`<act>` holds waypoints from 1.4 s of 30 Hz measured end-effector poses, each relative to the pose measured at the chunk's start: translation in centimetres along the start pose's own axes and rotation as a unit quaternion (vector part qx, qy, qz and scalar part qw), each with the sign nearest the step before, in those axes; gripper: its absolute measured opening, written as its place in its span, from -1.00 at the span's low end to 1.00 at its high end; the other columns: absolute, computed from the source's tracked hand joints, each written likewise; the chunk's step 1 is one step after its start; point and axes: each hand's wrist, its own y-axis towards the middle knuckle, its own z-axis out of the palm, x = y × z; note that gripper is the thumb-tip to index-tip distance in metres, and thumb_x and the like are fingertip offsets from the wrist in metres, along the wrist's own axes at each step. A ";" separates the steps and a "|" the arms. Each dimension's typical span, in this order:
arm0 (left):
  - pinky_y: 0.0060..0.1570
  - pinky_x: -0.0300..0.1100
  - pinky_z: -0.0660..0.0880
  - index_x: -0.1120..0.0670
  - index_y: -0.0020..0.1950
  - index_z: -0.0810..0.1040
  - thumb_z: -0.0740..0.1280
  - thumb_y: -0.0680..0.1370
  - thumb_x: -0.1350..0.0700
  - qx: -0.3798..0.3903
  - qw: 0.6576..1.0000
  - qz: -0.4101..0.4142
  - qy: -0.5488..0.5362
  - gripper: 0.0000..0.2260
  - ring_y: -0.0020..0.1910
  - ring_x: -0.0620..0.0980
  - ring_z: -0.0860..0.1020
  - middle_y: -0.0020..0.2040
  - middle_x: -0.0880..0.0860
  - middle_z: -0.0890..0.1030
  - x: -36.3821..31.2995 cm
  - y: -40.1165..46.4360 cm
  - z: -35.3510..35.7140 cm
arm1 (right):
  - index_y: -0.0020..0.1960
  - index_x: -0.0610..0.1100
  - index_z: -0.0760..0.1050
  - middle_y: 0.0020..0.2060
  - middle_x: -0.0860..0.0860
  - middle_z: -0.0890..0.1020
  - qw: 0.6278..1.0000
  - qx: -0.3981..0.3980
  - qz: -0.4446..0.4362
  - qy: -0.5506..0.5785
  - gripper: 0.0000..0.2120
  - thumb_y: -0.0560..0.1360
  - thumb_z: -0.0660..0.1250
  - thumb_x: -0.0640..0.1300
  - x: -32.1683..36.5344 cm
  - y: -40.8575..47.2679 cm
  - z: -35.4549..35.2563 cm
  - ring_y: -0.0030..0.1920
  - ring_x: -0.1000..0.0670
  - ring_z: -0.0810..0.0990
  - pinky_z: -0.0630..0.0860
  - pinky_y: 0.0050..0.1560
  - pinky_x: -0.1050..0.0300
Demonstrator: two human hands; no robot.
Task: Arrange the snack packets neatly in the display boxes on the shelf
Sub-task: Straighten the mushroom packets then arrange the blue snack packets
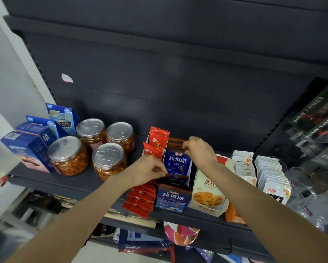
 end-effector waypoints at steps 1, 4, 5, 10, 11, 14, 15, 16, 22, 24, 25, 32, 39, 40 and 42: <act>-0.06 -0.50 0.38 0.07 0.11 0.61 0.33 0.55 0.16 -0.002 1.000 -0.002 -0.003 -0.84 0.07 -0.29 0.47 0.14 -0.04 0.60 0.1 0.0 0.0 | 0.13 -0.14 0.50 0.03 -0.07 0.52 1.000 -0.017 -0.003 0.002 -0.81 0.52 0.32 -0.19 0.0 0.3 0.5 0.04 -0.03 0.53 0.55 -0.06 0.07; -0.06 -0.52 0.38 0.10 0.11 0.62 0.33 0.55 0.18 -0.009 1.000 -0.005 -0.004 -0.83 0.11 -0.23 0.51 0.12 -0.02 0.61 0.2 0.2 -0.2 | 0.14 -0.17 0.44 0.04 -0.07 0.50 0.998 -0.059 0.010 0.005 -0.78 0.50 0.32 -0.23 0.1 1.2 1.1 0.08 -0.03 0.48 0.49 -0.05 0.10; -0.05 -0.52 0.38 0.10 0.11 0.62 0.33 0.55 0.18 -0.011 1.000 -0.006 -0.005 -0.83 0.11 -0.22 0.52 0.12 -0.01 0.61 0.2 0.3 -0.2 | 0.15 -0.17 0.43 0.06 -0.08 0.50 0.998 -0.062 0.013 0.004 -0.76 0.50 0.32 -0.23 0.1 1.4 1.1 0.09 -0.03 0.48 0.49 -0.04 0.10; -0.04 -0.43 0.42 0.08 0.10 0.61 0.32 0.55 0.17 -0.026 0.999 -0.018 -0.012 -0.84 0.08 -0.23 0.50 0.11 -0.02 0.61 0.3 0.8 -0.1 | 0.14 -0.16 0.48 0.04 -0.07 0.50 0.999 -0.043 0.020 0.027 -0.77 0.50 0.35 -0.16 0.2 1.3 0.1 0.09 -0.04 0.51 0.49 -0.01 0.07; -0.01 -0.40 0.44 0.08 0.10 0.61 0.33 0.55 0.17 -0.030 0.999 -0.019 -0.016 -0.85 0.09 -0.21 0.52 0.11 -0.01 0.61 0.3 0.9 -0.1 | 0.13 -0.15 0.50 0.02 -0.05 0.51 0.996 -0.046 0.024 0.066 -0.78 0.50 0.35 -0.14 0.1 1.0 -0.3 0.06 -0.02 0.52 0.50 -0.03 0.09; 0.05 -0.32 0.47 0.10 0.05 0.62 0.33 0.54 0.18 -0.061 0.997 -0.018 -0.033 -0.87 0.08 -0.14 0.55 0.06 0.01 0.63 -0.1 1.3 -0.4 | 0.11 -0.12 0.56 -0.04 0.01 0.54 0.983 0.008 -0.011 0.182 -0.78 0.51 0.34 -0.06 0.1 -0.3 -1.7 -0.03 0.07 0.52 0.46 -0.07 0.19; 0.06 -0.31 0.48 0.10 0.04 0.63 0.33 0.54 0.18 -0.077 0.996 -0.015 -0.040 -0.88 0.05 -0.14 0.56 0.02 0.00 0.64 -0.3 1.5 -0.6 | 0.13 -0.10 0.57 -0.01 0.01 0.56 0.982 0.048 -0.032 0.182 -0.75 0.50 0.34 -0.03 0.2 -0.7 -2.0 -0.03 0.09 0.52 0.47 -0.06 0.19; 0.05 -0.32 0.47 0.09 0.04 0.63 0.33 0.54 0.18 -0.092 0.994 -0.012 -0.049 -0.88 0.01 -0.16 0.57 0.00 -0.01 0.65 -0.4 1.7 -0.9 | 0.16 -0.07 0.57 0.02 0.02 0.58 0.983 0.077 -0.050 0.158 -0.73 0.50 0.35 -0.01 0.2 -1.1 -2.3 -0.02 0.08 0.53 0.49 -0.03 0.16; -0.19 -0.38 0.42 0.03 0.01 0.60 0.27 0.58 0.05 -0.163 0.971 -0.026 -0.172 -0.86 -0.13 -0.21 0.57 -0.14 -0.14 0.62 -1.6 1.8 -2.9 | 0.07 -0.05 0.61 -0.03 0.06 0.61 0.988 0.004 -0.025 0.151 -0.83 0.52 0.33 -0.10 0.3 -2.5 -4.8 -0.01 0.04 0.55 0.53 0.01 -0.01; -0.32 -0.38 0.39 0.06 0.06 0.56 0.18 0.62 0.00 -0.161 0.960 -0.100 -0.205 -0.78 -0.24 -0.14 0.55 -0.21 -0.09 0.60 -1.8 1.5 -3.4 | 0.05 -0.08 0.62 -0.06 0.03 0.62 0.983 -0.046 -0.017 0.180 -0.84 0.51 0.35 -0.12 -0.2 -2.9 -5.8 -0.01 0.04 0.56 0.53 0.00 0.02; -0.33 -0.34 0.40 0.06 0.10 0.54 0.15 0.63 -0.03 -0.142 0.955 -0.144 -0.218 -0.75 -0.28 -0.12 0.53 -0.23 -0.05 0.59 -1.8 1.4 -3.6 | 0.04 -0.10 0.63 -0.08 0.02 0.63 0.977 -0.068 -0.011 0.200 -0.85 0.50 0.36 -0.13 -0.3 -3.1 -6.3 -0.03 0.05 0.56 0.53 -0.01 0.07; -0.11 -0.17 0.57 0.12 0.24 0.43 0.23 0.61 0.01 -0.051 0.810 -0.260 -0.523 -0.73 -0.08 0.04 0.64 0.00 0.20 0.65 -1.7 0.8 -3.7 | 0.00 -0.13 0.64 -0.16 0.07 0.64 0.909 -0.176 0.035 0.377 -0.87 0.46 0.39 -0.20 -0.9 -4.9 -7.3 -0.06 0.09 0.59 0.50 -0.11 0.29; -0.14 -0.25 0.60 0.12 0.23 0.55 0.25 0.56 0.30 -0.067 0.768 -0.138 -0.622 -0.73 -0.01 -0.03 0.61 0.10 0.16 0.61 -2.4 -0.2 -4.0 | -0.07 0.12 0.60 0.03 0.12 0.54 0.901 -0.190 0.019 0.390 -0.71 0.45 0.37 -0.28 -1.8 -7.0 -7.3 0.06 0.23 0.50 0.44 0.07 0.39; -0.10 -0.23 0.59 0.08 0.24 0.55 0.26 0.56 0.30 -0.076 0.775 -0.124 -0.615 -0.70 0.03 -0.02 0.60 0.12 0.14 0.60 -2.5 -0.5 -4.1 | -0.04 0.13 0.59 0.04 0.09 0.52 0.907 -0.184 0.038 0.377 -0.70 0.47 0.35 -0.28 -2.0 -7.2 -7.1 0.07 0.23 0.48 0.45 0.09 0.34; -0.08 -0.22 0.58 0.00 0.28 0.53 0.28 0.54 0.31 -0.093 0.803 -0.087 -0.582 -0.64 0.08 0.00 0.59 0.16 0.12 0.58 -2.8 -1.0 -4.1 | 0.02 0.08 0.58 0.01 0.01 0.57 0.888 -0.157 0.083 0.425 -0.70 0.54 0.25 -0.31 -2.1 -7.6 -6.7 0.00 0.16 0.54 0.53 0.05 0.24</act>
